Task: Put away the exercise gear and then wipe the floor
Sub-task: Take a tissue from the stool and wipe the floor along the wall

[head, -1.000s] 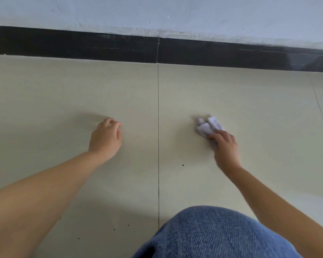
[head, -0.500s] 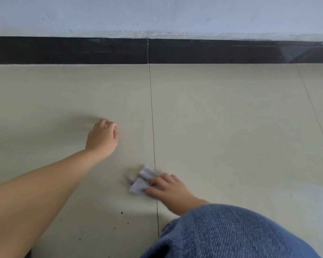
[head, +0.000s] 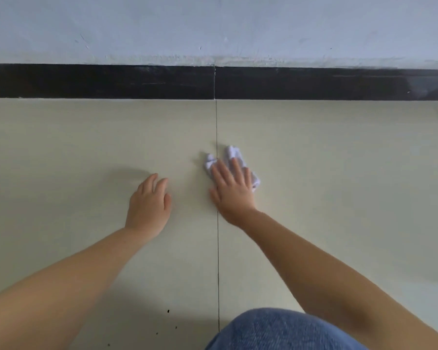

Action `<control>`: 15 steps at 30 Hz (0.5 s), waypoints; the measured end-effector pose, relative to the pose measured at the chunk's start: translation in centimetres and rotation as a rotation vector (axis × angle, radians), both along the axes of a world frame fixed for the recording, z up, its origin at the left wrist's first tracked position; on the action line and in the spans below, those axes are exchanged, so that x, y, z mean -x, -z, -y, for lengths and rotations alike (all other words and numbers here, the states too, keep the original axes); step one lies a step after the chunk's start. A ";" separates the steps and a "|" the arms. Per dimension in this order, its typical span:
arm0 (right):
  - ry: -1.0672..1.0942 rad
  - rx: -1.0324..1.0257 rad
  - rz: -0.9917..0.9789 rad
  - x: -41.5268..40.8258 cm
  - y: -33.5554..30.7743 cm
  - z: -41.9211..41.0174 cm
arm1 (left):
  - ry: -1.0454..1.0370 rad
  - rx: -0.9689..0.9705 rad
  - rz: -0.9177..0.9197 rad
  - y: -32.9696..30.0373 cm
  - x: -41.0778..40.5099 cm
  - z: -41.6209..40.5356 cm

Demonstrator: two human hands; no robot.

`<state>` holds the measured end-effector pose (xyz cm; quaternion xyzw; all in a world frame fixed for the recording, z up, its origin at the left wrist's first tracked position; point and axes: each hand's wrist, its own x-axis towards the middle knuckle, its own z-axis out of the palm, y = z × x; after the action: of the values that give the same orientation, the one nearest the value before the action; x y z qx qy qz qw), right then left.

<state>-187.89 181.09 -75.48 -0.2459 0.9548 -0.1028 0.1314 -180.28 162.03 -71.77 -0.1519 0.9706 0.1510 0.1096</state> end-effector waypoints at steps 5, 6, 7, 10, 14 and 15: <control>-0.793 -0.061 -0.048 -8.4 0.4 -1.8 | 0.048 -0.046 -0.010 0.0 0.3 0.9; -0.845 -0.065 -0.071 -8.0 0.3 -4.3 | 0.072 -0.037 -0.005 0.2 0.2 0.9; -0.811 -0.089 -0.108 -6.8 0.5 -7.0 | 0.095 -0.031 0.006 0.5 0.1 0.7; -0.182 -0.144 -0.160 -0.1 0.7 -16.2 | 0.145 -0.023 0.042 1.2 0.1 -0.6; 0.911 -0.097 0.075 7.2 -2.0 -22.8 | 0.187 -0.023 0.050 1.4 1.1 -2.7; 0.997 -0.123 0.102 8.0 -2.2 -21.4 | 0.196 -0.017 0.048 1.3 1.5 -3.1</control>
<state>-195.92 202.53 -73.25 0.2537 0.9528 -0.1083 0.1269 -181.80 165.15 -73.08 -0.0588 0.9767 0.1439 0.1481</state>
